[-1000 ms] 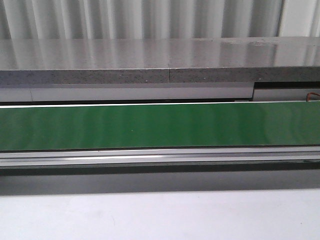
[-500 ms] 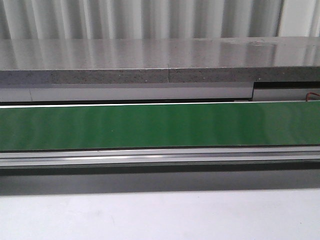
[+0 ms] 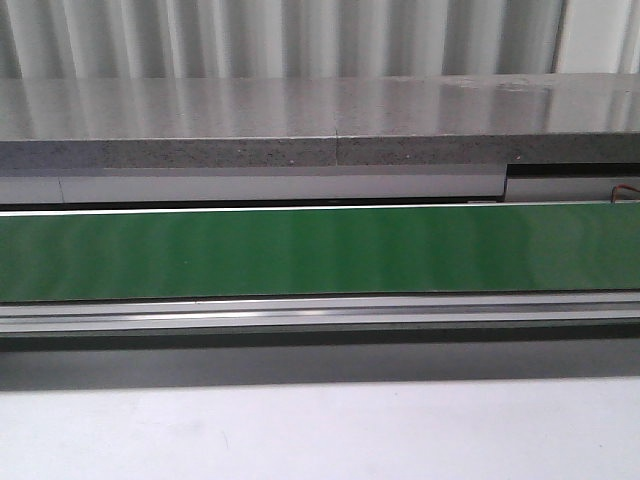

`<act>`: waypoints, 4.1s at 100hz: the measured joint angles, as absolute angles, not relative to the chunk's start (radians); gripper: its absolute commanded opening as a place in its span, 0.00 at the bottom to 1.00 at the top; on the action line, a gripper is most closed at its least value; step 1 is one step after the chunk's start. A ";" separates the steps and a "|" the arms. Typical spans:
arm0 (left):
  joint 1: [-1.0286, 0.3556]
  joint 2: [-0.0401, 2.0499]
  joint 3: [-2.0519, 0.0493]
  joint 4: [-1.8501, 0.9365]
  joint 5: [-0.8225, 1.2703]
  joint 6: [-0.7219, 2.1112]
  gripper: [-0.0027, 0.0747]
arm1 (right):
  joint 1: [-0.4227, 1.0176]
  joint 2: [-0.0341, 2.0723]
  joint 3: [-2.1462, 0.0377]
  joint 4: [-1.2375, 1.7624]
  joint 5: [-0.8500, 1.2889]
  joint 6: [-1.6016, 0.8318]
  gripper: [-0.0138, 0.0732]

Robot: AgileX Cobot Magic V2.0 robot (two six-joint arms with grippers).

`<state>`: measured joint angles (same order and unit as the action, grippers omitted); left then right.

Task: Move button from right to left
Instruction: 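Lower the right gripper and grasp the yellow push button, then carry the button onto the conveyor belt and open the right gripper, then raise the right gripper away from the button on the belt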

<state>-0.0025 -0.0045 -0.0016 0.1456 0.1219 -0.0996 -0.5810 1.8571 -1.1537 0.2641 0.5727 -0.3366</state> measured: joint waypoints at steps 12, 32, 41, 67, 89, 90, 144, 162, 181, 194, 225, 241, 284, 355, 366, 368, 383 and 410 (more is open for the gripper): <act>-0.002 -0.004 -0.002 0.146 0.122 -0.100 0.01 | -0.572 1.888 -1.154 0.264 0.564 -0.349 0.86; -0.002 -0.004 -0.002 0.146 0.122 -0.100 0.01 | -0.570 1.904 -1.154 0.266 0.562 -0.352 0.55; -0.002 -0.004 -0.002 0.146 0.122 -0.100 0.01 | -0.570 1.904 -1.156 0.279 0.560 -0.353 0.47; -0.002 -0.004 -0.002 0.146 0.122 -0.100 0.01 | -0.570 1.896 -1.156 0.308 0.558 -0.353 0.47; -0.002 -0.004 -0.002 0.146 0.122 -0.100 0.01 | -0.565 1.779 -1.156 0.309 0.586 -0.356 0.47; -0.002 -0.004 -0.002 0.146 0.122 -0.100 0.01 | -0.565 1.774 -1.156 0.309 0.588 -0.356 0.47; -0.002 -0.004 -0.002 0.146 0.122 -0.100 0.01 | -0.404 1.526 -1.156 0.319 0.788 -0.356 0.47; -0.002 -0.004 -0.002 0.146 0.122 -0.100 0.01 | -0.353 1.538 -1.156 0.391 0.815 -0.354 0.47; -0.002 -0.004 -0.002 0.146 0.122 -0.100 0.01 | -0.332 1.586 -1.156 0.435 0.841 -0.353 0.47; -0.002 -0.004 -0.002 0.146 0.122 -0.100 0.01 | -0.332 1.639 -1.156 0.440 0.861 -0.353 0.47; -0.002 -0.004 -0.002 0.146 0.122 -0.100 0.01 | -0.332 1.717 -1.197 0.457 0.889 -0.353 0.51; -0.002 -0.004 -0.002 0.146 0.122 -0.100 0.01 | -0.332 1.725 -1.198 0.459 0.889 -0.353 0.70; -0.002 -0.004 -0.002 0.146 0.122 -0.100 0.01 | -0.332 1.698 -1.235 0.470 0.881 -0.385 0.88; -0.002 -0.004 -0.002 0.146 0.122 -0.100 0.01 | -0.083 1.054 -0.903 0.392 0.518 -0.488 0.84; -0.002 -0.004 -0.002 0.146 0.122 -0.100 0.01 | -0.083 0.924 -0.792 0.389 0.463 -0.488 0.84; -0.002 -0.004 -0.002 0.146 0.122 -0.100 0.01 | -0.083 0.907 -0.772 0.389 0.452 -0.488 0.84; -0.002 -0.004 -0.002 0.146 0.122 -0.100 0.01 | -0.083 0.728 -0.644 0.389 0.394 -0.488 0.83; -0.002 -0.004 -0.002 0.146 0.122 -0.100 0.01 | -0.083 0.513 -0.502 0.389 0.371 -0.490 0.26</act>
<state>-0.0025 -0.0045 -0.0016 0.1456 0.1219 -0.0996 -0.0829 0.5129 -0.5019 0.3886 0.3707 -0.4901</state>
